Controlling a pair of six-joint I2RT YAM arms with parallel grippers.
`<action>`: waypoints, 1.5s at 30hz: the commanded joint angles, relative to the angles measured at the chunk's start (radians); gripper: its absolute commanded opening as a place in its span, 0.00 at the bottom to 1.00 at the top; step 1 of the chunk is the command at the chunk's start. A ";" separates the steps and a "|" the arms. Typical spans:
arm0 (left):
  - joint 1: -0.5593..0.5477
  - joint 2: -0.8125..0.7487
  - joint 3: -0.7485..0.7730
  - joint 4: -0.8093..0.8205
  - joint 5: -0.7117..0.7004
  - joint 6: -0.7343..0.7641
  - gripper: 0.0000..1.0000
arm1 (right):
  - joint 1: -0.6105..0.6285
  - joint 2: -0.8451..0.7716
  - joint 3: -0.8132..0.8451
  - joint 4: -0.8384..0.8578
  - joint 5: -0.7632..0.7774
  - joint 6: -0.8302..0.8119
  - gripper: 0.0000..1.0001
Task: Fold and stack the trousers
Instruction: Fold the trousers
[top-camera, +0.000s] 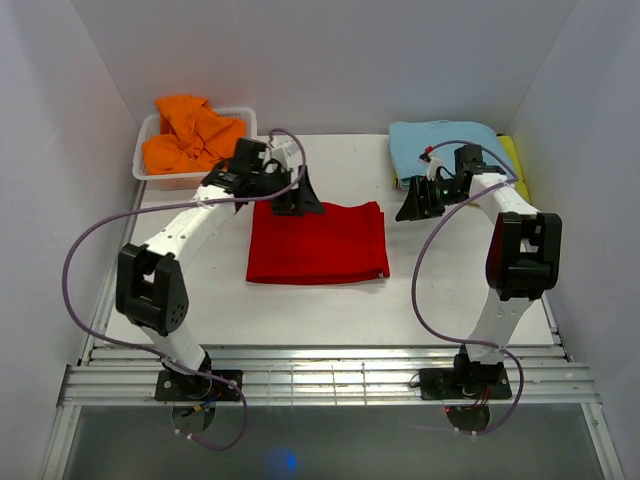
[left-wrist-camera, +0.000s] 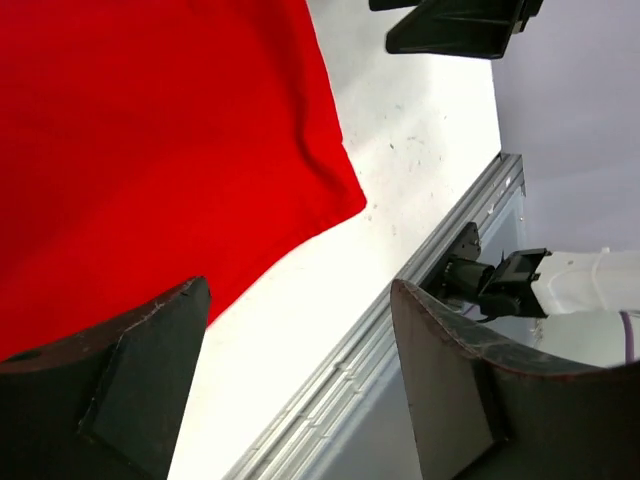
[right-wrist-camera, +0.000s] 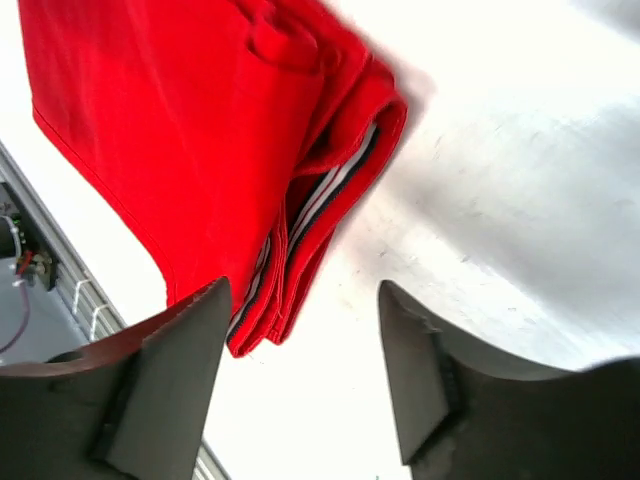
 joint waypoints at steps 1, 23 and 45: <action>0.171 -0.132 -0.048 -0.017 0.149 0.236 0.85 | -0.007 -0.071 0.091 -0.105 -0.020 -0.090 0.68; 0.497 0.167 -0.409 0.464 0.484 0.081 0.79 | 0.223 0.181 0.003 0.108 -0.125 0.021 0.91; -0.142 -0.295 -0.382 0.181 -0.209 1.124 0.83 | -0.018 -0.361 -0.051 0.135 0.257 0.053 0.90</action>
